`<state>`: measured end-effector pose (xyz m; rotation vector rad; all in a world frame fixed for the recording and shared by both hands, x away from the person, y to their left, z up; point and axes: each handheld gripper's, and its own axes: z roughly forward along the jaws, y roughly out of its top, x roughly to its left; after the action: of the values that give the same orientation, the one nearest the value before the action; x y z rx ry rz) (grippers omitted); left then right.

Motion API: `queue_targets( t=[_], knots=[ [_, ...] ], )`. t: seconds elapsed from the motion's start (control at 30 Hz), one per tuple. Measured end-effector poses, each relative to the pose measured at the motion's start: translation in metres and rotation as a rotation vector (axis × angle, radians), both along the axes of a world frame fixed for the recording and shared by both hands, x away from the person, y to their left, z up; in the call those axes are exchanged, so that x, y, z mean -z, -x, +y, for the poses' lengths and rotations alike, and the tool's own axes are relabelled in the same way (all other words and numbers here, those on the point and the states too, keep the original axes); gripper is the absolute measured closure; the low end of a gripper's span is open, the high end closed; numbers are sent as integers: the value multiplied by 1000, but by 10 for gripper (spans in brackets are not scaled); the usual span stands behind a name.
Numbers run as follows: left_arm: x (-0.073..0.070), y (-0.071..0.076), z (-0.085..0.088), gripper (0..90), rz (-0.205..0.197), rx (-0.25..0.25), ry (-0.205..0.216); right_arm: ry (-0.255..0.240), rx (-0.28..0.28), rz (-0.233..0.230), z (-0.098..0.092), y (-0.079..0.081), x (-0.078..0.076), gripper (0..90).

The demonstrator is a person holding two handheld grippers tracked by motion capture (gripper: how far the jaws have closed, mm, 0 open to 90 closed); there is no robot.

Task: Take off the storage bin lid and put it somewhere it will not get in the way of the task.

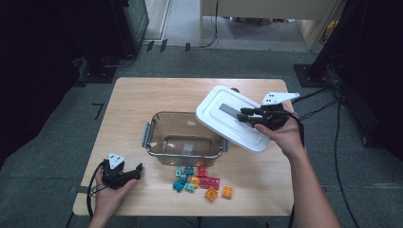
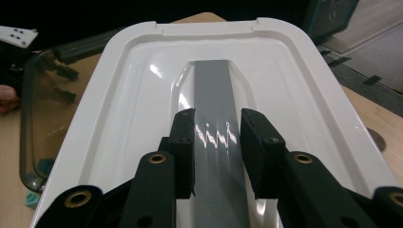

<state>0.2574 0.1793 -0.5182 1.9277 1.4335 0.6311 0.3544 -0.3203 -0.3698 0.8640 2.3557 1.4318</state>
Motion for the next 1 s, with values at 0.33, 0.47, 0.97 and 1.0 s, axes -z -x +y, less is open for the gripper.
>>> queue_targets(
  t=[0.33, 0.47, 0.97, 1.0],
  knots=[
    [0, 0, 0, 183, 0, -1, 0, -3, 142, 12, -29, 2, 12, 683],
    [0, 0, 0, 183, 0, 0, 0, -10, 213, 28, -40, 3, 21, 684],
    [0, 0, 0, 183, 0, 0, 0, 19, 410, 65, -63, 4, 64, 684],
    [0, 0, 0, 183, 0, -1, 0, 30, 422, 66, -64, 4, 69, 683]
  ],
)
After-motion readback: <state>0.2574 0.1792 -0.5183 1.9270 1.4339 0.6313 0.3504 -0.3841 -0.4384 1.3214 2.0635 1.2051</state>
